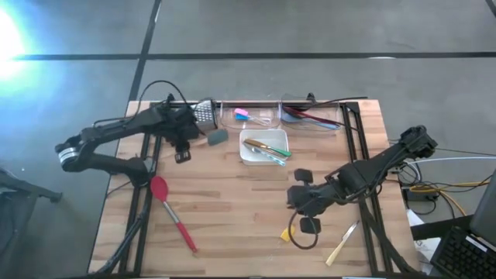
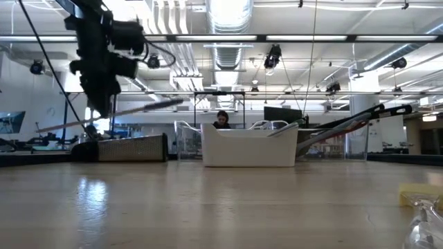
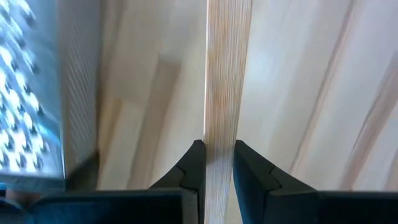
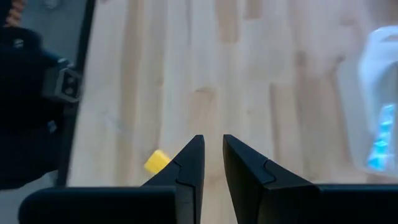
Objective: Pick & Place Kitchen Items
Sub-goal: Put the gray spatula into the left transparent bin
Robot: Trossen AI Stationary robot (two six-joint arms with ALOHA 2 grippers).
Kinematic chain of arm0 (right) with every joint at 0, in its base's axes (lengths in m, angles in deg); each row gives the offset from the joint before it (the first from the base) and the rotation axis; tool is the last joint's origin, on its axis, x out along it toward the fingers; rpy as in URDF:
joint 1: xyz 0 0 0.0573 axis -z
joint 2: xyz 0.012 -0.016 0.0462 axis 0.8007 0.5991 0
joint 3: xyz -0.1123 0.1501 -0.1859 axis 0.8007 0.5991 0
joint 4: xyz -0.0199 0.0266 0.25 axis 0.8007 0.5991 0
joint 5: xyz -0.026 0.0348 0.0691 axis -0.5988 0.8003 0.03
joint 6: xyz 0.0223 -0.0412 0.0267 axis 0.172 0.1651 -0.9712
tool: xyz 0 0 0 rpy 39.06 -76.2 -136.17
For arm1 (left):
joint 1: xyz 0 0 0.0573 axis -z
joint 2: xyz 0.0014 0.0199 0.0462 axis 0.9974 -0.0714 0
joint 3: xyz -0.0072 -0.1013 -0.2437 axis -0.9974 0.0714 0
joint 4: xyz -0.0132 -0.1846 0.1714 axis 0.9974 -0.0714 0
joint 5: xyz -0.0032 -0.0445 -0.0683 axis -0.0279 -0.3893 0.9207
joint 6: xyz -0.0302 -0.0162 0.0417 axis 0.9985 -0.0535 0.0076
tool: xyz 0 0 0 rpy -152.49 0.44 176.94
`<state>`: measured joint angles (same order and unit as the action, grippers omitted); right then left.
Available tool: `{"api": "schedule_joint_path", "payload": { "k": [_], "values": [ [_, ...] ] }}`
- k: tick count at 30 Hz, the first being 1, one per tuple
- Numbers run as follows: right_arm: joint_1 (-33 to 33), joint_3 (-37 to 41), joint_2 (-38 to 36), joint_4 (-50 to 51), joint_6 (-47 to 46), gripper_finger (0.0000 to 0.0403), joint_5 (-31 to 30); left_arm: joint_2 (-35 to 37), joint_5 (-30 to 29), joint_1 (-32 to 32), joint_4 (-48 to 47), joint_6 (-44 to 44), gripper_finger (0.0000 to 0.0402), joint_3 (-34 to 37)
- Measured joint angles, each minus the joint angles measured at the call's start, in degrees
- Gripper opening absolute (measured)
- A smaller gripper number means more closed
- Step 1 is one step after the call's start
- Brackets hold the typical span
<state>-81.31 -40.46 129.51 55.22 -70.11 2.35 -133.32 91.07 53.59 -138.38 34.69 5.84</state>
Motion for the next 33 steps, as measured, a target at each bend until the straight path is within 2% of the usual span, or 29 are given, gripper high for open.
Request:
{"api": "schedule_joint_path", "payload": {
  "k": [8, 12, 18, 22, 25, 28, 33],
  "values": [
    [-0.09, -0.07, -1.36, 0.47, 0.49, 0.0054, -11.22, 5.52, 10.18, 0.0, 15.05, 6.96, 0.0053, -0.02],
    [-1.06, 2.48, -3.49, -0.86, -0.52, 0.0054, -22.28, 7.16, 16.58, 0.15, 24.15, 10.23, 0.0053, -0.07],
    [-1.02, 8.33, -7.18, -11.21, 0.34, 0.0054, -33.52, 7.85, 23.65, 1.13, 37.79, 14.25, 0.0053, -0.04],
    [0.38, 12.54, -10.06, -20.75, 2.6, 0.0054, -38.38, 7.49, 27.41, 4.1, 54.15, 17.56, 0.0053, 2.1],
    [2.12, 16.46, -12.25, -32.52, 7.11, 0.0054, -39.22, 6.51, 27.64, 7.37, 67.37, 19.51, 0.0053, 4.54],
    [4.38, 20.27, -14.19, -43.52, 12.42, 0.0061, -37.09, 4.92, 27.56, 10.75, 79.39, 20.5, 0.0053, 6.66],
    [8.91, 23.71, -17.18, -51.78, 14.86, 0.0093, -31.45, 0.46, 26.28, 15.89, 93.68, 20.81, 0.0053, 8.35]
  ]
}}
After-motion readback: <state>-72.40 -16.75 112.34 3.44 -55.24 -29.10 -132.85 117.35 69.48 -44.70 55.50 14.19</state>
